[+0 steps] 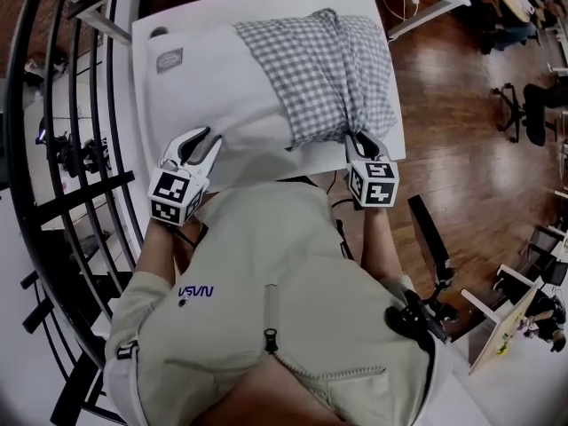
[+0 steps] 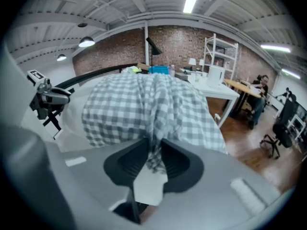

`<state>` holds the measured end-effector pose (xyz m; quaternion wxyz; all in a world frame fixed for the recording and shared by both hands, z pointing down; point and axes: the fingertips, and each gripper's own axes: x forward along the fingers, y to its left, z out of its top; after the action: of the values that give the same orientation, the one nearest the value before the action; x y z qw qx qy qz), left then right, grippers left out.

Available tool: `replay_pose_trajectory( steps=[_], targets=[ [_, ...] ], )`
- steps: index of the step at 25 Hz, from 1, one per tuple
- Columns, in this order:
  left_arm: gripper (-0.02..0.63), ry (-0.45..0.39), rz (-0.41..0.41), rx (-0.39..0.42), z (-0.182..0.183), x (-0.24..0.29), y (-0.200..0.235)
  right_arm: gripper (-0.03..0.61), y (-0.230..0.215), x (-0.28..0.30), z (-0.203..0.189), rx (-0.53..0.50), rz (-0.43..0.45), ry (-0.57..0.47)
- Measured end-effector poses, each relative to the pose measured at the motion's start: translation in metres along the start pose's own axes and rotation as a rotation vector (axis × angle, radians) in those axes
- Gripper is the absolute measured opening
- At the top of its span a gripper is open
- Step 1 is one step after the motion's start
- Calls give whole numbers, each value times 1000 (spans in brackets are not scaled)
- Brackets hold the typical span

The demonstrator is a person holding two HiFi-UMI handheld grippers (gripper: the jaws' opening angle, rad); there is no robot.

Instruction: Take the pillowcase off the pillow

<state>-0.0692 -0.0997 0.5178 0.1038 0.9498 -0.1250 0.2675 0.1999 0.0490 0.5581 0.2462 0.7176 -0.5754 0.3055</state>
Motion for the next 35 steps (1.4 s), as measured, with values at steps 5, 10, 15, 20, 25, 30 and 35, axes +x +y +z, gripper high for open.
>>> replay_pose_trajectory(
  steps=[5,10,15,20,25,30,35],
  targets=[
    [149,-150,-2,71,61,-13,7,100,42,-29,62,-91,169,-169],
    [216,-225,130,83,102,19,58,101,53,-19,136,-173,205,-310],
    [272,-197,191,81,113,57,86,146,55,16,205,-237,193,-371],
    [305,-65,271,38,112,104,123,170,24,74,253,-213,153,-303],
    [219,138,159,19,83,143,100,218,-7,144,253,-219,90,-69],
    [48,195,103,95,55,151,67,201,22,181,202,-214,176,133],
    [28,67,123,118,80,114,59,21,3,160,213,-281,34,64]
  ],
)
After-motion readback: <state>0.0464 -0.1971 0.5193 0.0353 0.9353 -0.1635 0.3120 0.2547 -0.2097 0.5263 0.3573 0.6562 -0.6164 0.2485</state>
